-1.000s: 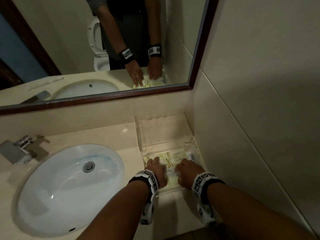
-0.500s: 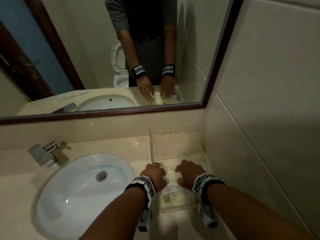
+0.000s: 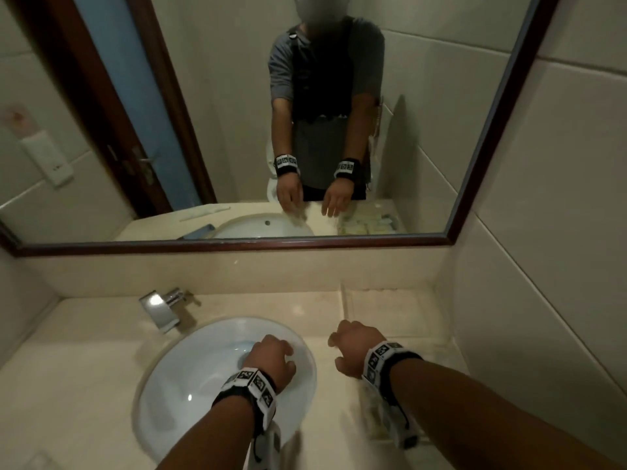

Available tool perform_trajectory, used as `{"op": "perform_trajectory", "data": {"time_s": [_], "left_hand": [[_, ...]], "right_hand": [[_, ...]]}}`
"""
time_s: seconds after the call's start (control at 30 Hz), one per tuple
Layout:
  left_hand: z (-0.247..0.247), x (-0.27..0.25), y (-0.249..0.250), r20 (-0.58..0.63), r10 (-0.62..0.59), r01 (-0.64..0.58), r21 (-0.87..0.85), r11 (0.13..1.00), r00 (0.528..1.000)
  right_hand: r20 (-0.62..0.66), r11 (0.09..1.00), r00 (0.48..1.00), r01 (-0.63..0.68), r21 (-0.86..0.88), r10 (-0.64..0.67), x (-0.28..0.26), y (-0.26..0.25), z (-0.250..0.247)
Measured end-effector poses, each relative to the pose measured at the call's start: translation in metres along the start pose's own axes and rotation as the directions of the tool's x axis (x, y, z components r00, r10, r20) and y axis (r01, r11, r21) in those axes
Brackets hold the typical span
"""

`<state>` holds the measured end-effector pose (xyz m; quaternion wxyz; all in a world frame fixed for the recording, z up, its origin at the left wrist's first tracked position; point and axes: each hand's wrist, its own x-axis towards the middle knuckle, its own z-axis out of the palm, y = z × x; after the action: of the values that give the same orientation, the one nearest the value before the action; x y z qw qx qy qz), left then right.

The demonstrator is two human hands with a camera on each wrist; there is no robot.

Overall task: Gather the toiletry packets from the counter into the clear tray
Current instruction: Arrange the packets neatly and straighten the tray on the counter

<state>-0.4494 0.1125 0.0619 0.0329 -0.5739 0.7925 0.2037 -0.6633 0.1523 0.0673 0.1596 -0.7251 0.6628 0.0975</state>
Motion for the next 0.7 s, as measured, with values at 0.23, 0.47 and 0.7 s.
{"op": "perform_trajectory", "data": {"time_s": [0.23, 0.47, 0.7], "left_hand": [[-0.025, -0.045, -0.084, -0.012, -0.103, 0.103, -0.031, 0.994, 0.995], [-0.033, -0.112, -0.181, 0.009, -0.241, 0.241, -0.106, 0.965, 0.970], [-0.019, -0.167, -0.271, 0.085, -0.380, 0.389, -0.157, 0.908, 0.921]], "right_hand": [[-0.002, 0.993, 0.993, 0.114, -0.018, -0.114, 0.020, -0.103, -0.008], [0.003, 0.969, 0.971, 0.240, -0.064, -0.240, 0.038, -0.217, -0.001], [0.099, 0.924, 0.929, 0.367, -0.111, -0.357, 0.051, -0.320, 0.016]]}}
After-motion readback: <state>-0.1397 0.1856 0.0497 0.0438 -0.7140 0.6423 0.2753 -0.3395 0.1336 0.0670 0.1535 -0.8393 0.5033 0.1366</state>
